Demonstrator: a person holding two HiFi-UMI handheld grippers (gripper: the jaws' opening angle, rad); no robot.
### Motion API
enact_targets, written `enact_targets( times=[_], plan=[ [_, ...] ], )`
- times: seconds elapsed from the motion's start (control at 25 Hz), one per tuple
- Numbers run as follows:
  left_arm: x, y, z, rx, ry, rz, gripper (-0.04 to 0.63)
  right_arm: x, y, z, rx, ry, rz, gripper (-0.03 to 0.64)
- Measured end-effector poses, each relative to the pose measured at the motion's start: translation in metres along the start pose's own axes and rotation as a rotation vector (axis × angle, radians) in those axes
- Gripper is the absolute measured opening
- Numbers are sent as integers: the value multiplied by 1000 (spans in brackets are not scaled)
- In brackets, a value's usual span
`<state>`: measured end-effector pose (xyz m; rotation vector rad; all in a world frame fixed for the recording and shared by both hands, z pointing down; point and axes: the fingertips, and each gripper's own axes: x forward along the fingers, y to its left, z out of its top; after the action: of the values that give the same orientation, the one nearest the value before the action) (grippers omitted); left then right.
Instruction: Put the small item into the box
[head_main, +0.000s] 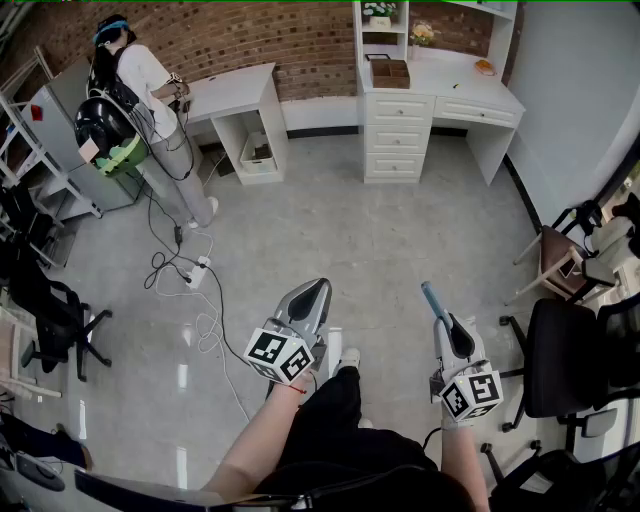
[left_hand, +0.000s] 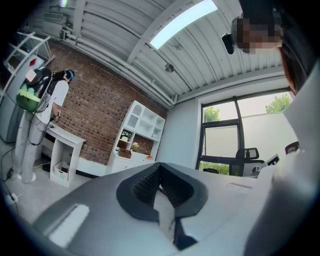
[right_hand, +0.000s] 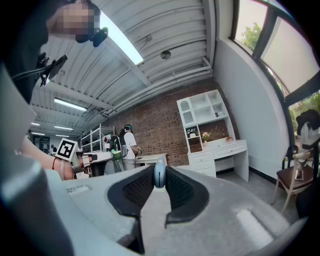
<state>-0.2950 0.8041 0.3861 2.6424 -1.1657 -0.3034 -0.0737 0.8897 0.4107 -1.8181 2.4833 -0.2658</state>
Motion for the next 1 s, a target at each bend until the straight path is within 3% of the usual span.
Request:
enact_targets(
  times=[0.36,1.0],
  plan=[
    [75,56,0,15,34,-14,3,89,-37,0,-1,17,2,69],
    [206,138,-6,-2,97,-97,3,219,-96,8,61,10,-81,69]
  ],
)
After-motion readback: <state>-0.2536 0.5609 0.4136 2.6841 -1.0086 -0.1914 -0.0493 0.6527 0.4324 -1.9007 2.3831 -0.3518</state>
